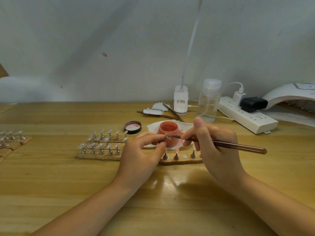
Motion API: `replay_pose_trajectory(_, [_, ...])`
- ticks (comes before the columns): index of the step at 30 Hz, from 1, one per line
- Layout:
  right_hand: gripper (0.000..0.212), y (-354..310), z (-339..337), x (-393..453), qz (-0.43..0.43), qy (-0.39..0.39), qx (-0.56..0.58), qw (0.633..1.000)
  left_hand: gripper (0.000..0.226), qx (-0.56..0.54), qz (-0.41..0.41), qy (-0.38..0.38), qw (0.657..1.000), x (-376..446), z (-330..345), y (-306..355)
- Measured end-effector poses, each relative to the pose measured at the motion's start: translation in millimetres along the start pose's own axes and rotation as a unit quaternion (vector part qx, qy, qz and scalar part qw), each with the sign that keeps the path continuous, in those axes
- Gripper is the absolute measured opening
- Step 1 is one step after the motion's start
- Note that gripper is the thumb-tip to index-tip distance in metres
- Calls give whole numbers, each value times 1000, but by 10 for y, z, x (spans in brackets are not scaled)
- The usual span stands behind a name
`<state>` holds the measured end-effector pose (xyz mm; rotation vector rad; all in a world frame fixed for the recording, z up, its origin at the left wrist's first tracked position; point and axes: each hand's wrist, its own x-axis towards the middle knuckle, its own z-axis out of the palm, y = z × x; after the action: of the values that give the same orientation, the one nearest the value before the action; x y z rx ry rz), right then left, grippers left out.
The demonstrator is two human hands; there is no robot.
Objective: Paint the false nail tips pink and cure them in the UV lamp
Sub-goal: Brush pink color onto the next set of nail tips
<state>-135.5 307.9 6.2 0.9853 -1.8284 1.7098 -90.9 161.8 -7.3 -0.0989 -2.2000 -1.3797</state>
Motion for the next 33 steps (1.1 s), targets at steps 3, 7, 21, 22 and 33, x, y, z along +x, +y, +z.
replay_pose_trajectory(3, [41, 9, -34, -16, 13, 20, 21, 999, 22, -3, 0, 2, 1000, -2, -2, -5])
replay_pose_trajectory(7, [40, 1, -32, -1, 9, 35, 33, 999, 22, -3, 5, -1, 1000, 0, -2, -6])
replay_pose_trajectory(21, [40, -11, -33, -6, 18, 34, 49, 998, 21, -8, 4, -7, 1000, 3, -1, -15])
replay_pose_trajectory(22, [37, -16, -23, 4, 13, 32, 44, 998, 21, -10, 6, -7, 1000, 2, -1, -14])
replay_pose_trajectory(33, [45, -18, -56, -21, 62, 41, 58, 996, 21, -12, 16, 10, 1000, 12, 5, -37])
